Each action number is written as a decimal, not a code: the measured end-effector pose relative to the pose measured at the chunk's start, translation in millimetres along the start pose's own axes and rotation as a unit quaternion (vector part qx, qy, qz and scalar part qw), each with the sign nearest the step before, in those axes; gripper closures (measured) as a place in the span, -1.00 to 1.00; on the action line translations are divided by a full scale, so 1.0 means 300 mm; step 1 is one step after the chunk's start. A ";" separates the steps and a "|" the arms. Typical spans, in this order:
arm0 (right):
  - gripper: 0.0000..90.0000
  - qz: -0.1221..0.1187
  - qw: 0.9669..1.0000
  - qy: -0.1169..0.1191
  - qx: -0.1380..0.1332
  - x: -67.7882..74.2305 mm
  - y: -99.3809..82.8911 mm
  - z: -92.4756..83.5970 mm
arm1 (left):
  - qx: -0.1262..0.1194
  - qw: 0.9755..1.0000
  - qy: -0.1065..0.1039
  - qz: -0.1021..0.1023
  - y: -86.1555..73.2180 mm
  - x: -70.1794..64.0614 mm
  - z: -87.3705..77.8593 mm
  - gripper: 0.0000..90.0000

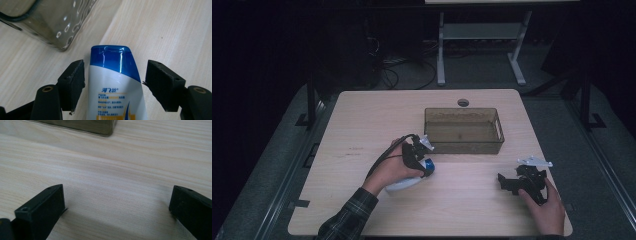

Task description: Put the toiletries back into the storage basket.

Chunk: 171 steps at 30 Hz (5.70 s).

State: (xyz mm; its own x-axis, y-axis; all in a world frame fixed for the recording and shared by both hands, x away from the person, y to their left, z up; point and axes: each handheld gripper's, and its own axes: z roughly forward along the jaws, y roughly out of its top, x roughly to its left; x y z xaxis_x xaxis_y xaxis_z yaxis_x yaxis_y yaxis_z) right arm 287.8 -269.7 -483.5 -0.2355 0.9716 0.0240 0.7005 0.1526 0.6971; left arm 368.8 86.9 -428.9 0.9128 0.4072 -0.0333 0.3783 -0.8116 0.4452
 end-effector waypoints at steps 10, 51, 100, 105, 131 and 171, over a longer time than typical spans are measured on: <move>-1.00 0.000 1.000 0.000 0.000 0.000 0.000 0.000 | 0.033 0.999 0.001 0.007 0.004 -0.005 0.052 -0.33; -1.00 0.000 1.000 0.000 0.000 0.000 0.000 0.000 | -0.129 0.992 0.000 -0.015 -0.105 -0.031 -0.163 -0.20; -1.00 0.000 1.000 0.000 0.000 0.000 0.000 0.000 | -0.368 0.928 0.003 -0.060 -0.213 0.072 -0.380 -0.19; -1.00 -0.001 1.000 0.001 0.000 0.000 0.000 0.000 | -0.369 0.928 0.011 -0.054 -0.183 0.077 -0.390 -0.18; -1.00 -0.001 1.000 0.001 0.000 0.000 0.000 -0.001 | -0.386 0.922 0.020 -0.035 0.010 0.139 -0.444 -0.18; -1.00 -0.002 1.000 0.002 0.001 0.001 0.000 -0.001 | -0.386 0.921 0.005 -0.046 0.199 0.217 -0.279 -0.17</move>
State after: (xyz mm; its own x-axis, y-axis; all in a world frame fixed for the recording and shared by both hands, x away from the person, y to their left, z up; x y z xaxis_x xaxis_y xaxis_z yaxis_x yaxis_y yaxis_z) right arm 287.6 -269.4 -483.4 -0.2404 0.9704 0.0241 0.7004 0.1563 0.6964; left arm 437.8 100.1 -329.6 0.8797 0.4657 -0.0962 0.2277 -0.2349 0.9450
